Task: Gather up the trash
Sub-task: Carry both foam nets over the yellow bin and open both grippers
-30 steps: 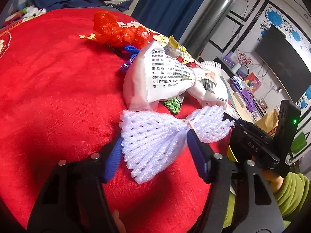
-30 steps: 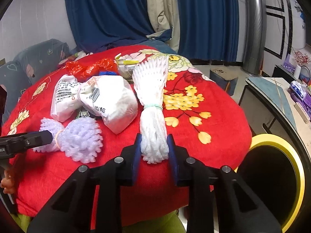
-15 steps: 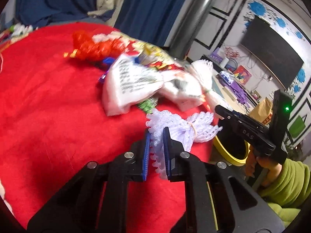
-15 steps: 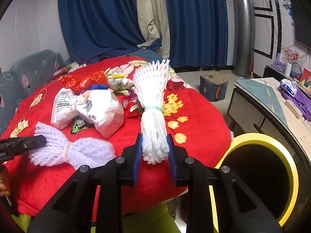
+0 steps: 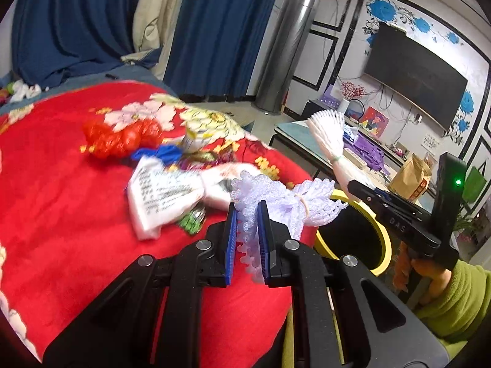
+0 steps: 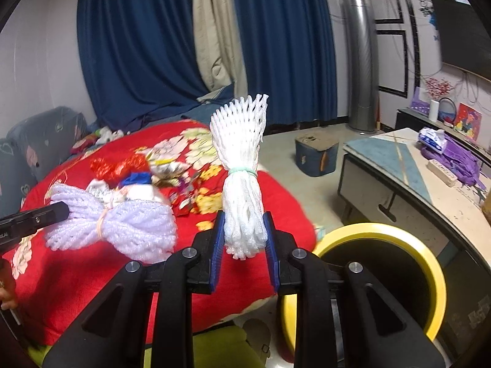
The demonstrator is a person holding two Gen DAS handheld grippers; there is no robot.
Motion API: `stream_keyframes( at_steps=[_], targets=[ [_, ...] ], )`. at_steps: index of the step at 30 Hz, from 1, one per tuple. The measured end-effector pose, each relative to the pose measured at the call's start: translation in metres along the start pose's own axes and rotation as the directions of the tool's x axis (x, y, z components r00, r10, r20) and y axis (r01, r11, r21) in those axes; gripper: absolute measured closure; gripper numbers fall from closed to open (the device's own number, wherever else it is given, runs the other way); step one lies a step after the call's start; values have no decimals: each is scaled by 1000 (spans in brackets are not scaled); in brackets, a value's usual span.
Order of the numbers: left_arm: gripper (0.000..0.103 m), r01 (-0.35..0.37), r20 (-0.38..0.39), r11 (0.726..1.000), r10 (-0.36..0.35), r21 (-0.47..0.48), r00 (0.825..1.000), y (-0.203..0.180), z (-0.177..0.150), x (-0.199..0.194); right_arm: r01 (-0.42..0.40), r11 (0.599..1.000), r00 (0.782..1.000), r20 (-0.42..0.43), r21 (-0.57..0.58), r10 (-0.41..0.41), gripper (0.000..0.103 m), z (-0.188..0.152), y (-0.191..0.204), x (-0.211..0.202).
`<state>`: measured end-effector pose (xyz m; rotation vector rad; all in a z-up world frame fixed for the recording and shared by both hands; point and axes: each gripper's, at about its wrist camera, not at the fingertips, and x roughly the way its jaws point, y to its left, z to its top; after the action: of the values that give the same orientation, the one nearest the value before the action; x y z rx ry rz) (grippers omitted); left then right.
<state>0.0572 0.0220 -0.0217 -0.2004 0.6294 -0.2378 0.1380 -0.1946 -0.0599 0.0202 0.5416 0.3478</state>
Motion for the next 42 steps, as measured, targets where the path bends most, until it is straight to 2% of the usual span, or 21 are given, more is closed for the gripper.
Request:
stream_keyframes(
  at_steps=[12, 21, 30, 42],
  targets=[
    [95, 39, 17, 997, -40, 61, 999, -53, 27, 34, 89, 991, 995, 29, 95, -92, 80, -4, -46, -28],
    [95, 66, -22, 991, -64, 112, 998, -91, 24, 61, 165, 969, 985, 19, 182, -172, 80, -16, -86, -46],
    [94, 73, -49, 980, -65, 185, 997, -123, 18, 92, 250, 935, 968, -65, 251, -241, 80, -44, -123, -53],
    [94, 81, -127, 970, -53, 230, 991, -147, 1, 135, 290, 909, 953, -180, 300, -245, 80, -78, -146, -43]
  ],
)
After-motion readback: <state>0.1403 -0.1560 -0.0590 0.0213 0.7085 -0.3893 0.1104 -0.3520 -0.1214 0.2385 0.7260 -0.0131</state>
